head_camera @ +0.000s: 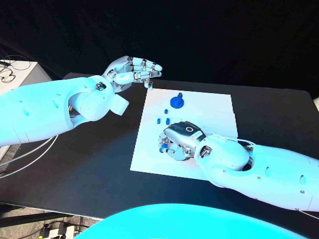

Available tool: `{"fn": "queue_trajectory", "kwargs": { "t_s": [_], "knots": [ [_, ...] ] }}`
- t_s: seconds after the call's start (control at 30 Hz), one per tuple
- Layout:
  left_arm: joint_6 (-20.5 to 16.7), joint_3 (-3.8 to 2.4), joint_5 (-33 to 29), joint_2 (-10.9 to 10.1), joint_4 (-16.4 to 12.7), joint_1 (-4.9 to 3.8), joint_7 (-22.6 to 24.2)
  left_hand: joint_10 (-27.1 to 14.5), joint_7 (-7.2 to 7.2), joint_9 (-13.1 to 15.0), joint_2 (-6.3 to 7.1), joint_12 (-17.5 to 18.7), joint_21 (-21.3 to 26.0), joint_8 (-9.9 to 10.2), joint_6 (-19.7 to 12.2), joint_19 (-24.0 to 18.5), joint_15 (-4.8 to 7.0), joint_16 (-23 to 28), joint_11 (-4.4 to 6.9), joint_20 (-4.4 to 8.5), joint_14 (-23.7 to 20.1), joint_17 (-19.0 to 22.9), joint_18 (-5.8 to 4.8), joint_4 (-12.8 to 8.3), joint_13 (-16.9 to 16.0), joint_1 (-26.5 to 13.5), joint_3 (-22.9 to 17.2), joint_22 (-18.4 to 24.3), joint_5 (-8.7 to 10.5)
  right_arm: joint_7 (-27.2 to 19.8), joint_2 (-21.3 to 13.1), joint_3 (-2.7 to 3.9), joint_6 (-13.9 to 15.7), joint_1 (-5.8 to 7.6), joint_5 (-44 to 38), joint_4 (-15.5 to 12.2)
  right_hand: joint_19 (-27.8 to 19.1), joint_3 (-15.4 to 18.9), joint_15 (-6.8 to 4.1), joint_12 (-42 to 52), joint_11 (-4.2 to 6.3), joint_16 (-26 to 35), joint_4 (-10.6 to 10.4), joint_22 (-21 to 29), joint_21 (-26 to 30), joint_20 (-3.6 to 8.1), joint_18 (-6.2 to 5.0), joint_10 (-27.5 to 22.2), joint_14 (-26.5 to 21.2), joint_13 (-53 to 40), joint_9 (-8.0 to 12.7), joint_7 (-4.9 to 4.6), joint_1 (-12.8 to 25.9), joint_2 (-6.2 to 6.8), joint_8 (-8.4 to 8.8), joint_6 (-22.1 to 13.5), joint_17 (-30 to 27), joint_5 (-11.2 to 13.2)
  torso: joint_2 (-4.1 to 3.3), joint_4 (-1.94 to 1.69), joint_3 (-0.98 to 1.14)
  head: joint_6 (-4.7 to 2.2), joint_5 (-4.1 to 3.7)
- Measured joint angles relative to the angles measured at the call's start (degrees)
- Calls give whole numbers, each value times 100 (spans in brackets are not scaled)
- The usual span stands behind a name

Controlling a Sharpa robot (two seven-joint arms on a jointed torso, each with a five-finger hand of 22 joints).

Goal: Assemble the parts on the task board

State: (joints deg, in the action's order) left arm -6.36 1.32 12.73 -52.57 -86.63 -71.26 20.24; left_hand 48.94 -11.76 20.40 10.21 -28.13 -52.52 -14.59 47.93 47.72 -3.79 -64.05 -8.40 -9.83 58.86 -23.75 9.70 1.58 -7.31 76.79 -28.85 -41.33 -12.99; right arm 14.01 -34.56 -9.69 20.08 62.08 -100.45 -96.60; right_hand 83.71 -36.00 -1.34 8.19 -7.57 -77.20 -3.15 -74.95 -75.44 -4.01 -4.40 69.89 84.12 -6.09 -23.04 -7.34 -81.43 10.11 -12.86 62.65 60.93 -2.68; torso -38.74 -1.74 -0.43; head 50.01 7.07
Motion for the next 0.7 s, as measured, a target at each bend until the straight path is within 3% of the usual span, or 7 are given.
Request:
{"fn": "queue_trajectory", "kwargs": {
  "t_s": [0.3,0.4,0.5,0.7],
  "knots": [
    [0,0,0,1,-1,0,-4,0,0,-1,0,0,0,0,0,0,0,0,0,0,0,0,0,0,0,0,0,0,0,81,114,2,-58,5,-108,56,0,0,-17,0,0,50,0,0,89,0,0,0,-17,-9,0,0,55,-37,4,-1,-108,1,-4,-2,2,0,-14],
    [0,0,0,3,-1,0,-5,0,0,-1,0,0,0,0,0,0,0,0,0,0,0,0,0,0,0,0,0,0,0,90,138,0,-64,5,-137,74,0,-61,-17,-46,-1,96,204,1,146,0,0,1,-17,-41,-9,-31,222,69,14,-74,-168,-245,-5,-4,2,1,-18],
    [0,0,1,4,1,0,-7,0,0,6,0,0,22,0,0,0,-22,0,0,0,-22,0,0,0,0,0,0,10,0,91,161,-3,-63,0,-156,97,-25,-211,-17,-157,34,130,385,6,191,-25,0,-34,-17,-7,7,-72,320,74,101,-197,-206,-366,-5,-5,2,1,-20],
    [2,0,1,10,3,0,-13,0,0,6,0,0,22,0,0,0,-22,0,0,0,-22,0,0,0,0,0,0,10,0,80,173,-4,-48,-11,-168,115,-43,-206,-17,-166,41,130,412,16,200,-43,0,-41,-17,6,24,-76,343,97,113,-219,-206,-398,-4,-3,2,0,-18]
  ]
}}
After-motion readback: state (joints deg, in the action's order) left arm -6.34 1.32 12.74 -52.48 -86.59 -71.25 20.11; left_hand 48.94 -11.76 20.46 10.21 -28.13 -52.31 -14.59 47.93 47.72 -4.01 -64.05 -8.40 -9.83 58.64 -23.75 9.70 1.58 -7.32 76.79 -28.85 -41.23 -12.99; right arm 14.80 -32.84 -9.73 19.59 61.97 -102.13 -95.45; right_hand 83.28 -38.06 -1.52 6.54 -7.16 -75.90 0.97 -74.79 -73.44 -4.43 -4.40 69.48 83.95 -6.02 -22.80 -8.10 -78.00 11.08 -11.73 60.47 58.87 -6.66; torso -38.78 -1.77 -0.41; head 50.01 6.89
